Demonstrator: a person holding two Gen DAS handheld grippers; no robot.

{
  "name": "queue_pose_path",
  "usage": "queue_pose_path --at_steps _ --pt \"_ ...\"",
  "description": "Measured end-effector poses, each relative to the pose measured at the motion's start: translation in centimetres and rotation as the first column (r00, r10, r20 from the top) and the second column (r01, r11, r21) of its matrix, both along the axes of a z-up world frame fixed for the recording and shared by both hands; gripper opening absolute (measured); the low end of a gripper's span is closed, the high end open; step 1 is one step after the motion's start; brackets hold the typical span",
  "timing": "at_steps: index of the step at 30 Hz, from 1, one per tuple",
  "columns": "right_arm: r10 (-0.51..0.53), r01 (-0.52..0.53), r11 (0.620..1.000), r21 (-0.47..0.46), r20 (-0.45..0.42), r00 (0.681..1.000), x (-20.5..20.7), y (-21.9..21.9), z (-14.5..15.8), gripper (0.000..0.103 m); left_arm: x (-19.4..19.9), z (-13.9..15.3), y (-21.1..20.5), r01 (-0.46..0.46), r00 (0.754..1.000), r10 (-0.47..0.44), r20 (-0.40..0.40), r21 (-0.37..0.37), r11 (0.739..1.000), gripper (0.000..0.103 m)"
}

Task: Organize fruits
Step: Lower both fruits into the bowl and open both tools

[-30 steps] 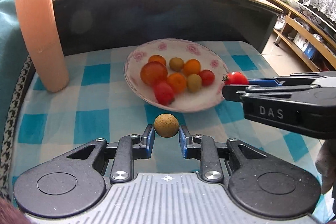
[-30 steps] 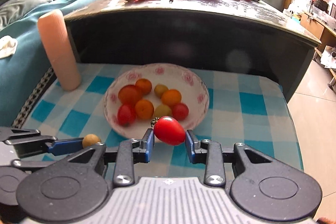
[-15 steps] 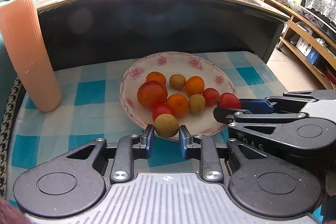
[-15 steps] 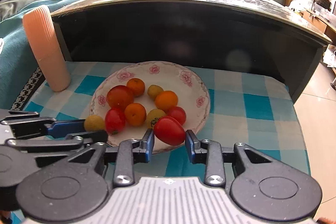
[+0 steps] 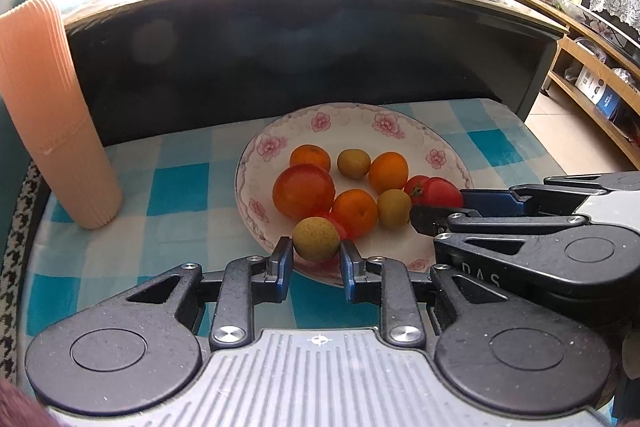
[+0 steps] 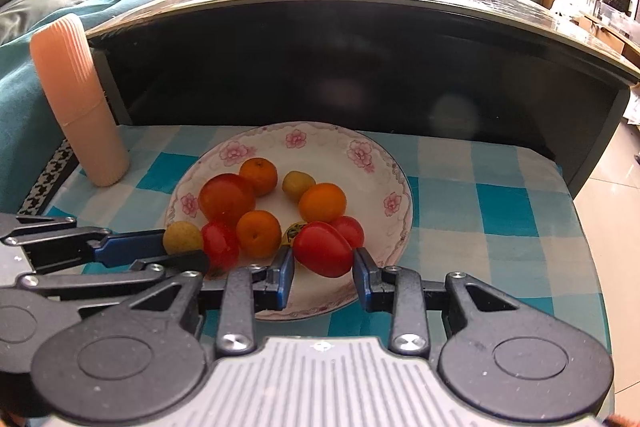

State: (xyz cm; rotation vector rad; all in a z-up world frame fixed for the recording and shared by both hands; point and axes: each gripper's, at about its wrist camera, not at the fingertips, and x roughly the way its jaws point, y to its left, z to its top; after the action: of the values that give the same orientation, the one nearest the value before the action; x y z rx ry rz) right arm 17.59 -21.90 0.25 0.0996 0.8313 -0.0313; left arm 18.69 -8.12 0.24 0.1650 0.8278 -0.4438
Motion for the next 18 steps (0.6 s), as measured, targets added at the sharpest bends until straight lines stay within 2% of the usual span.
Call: queue_pose_path --at_steps 18 --pt "-0.026 0.026 1.000 0.002 0.015 1.000 0.50 -0.45 -0.56 0.048 0.33 -0.26 -0.58 -0.005 1.000 0.005 0.015 0.007 1.000 0.032"
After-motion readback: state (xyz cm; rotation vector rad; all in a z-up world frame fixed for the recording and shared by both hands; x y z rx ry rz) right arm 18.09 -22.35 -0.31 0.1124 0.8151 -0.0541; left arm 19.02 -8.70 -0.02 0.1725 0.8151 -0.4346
